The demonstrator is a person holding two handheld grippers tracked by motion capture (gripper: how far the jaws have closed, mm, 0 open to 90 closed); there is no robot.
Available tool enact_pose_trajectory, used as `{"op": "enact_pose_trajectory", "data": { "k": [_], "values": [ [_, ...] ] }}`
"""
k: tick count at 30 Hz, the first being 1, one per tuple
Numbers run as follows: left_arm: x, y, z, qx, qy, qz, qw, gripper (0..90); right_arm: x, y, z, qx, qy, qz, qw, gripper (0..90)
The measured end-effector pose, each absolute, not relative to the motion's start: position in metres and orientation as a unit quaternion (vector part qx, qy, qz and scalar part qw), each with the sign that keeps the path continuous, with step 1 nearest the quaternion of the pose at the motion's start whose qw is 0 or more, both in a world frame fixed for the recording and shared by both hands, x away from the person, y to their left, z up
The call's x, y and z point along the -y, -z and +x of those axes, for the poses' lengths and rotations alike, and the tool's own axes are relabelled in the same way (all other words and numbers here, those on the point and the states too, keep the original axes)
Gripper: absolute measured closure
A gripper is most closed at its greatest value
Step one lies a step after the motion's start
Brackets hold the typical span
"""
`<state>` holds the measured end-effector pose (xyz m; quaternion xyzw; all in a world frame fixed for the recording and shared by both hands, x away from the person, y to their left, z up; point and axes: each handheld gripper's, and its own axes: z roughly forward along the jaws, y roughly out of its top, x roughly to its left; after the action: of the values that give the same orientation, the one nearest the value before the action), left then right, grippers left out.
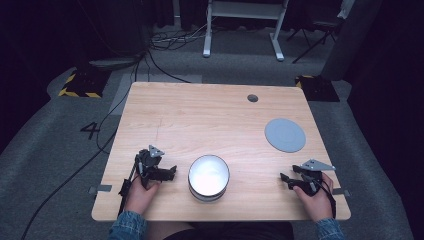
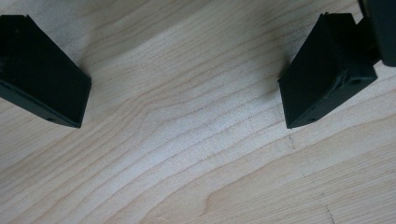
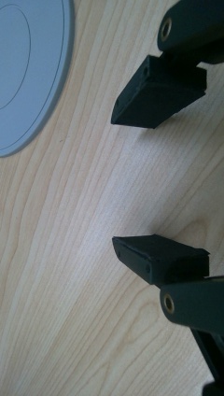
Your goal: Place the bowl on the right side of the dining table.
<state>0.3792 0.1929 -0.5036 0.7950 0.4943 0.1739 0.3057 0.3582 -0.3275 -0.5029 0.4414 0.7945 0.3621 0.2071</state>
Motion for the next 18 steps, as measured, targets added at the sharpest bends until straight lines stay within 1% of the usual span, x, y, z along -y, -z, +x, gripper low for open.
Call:
{"op": "enact_pose_trajectory", "data": {
  "k": [18],
  "values": [
    [-0.1928,0.5034,0.3792,-0.495,-0.174,0.795,0.305,2.3,0.3274,0.5031,0.3583,-0.796,-0.362,0.438,0.208,34.1]
  ]
}}
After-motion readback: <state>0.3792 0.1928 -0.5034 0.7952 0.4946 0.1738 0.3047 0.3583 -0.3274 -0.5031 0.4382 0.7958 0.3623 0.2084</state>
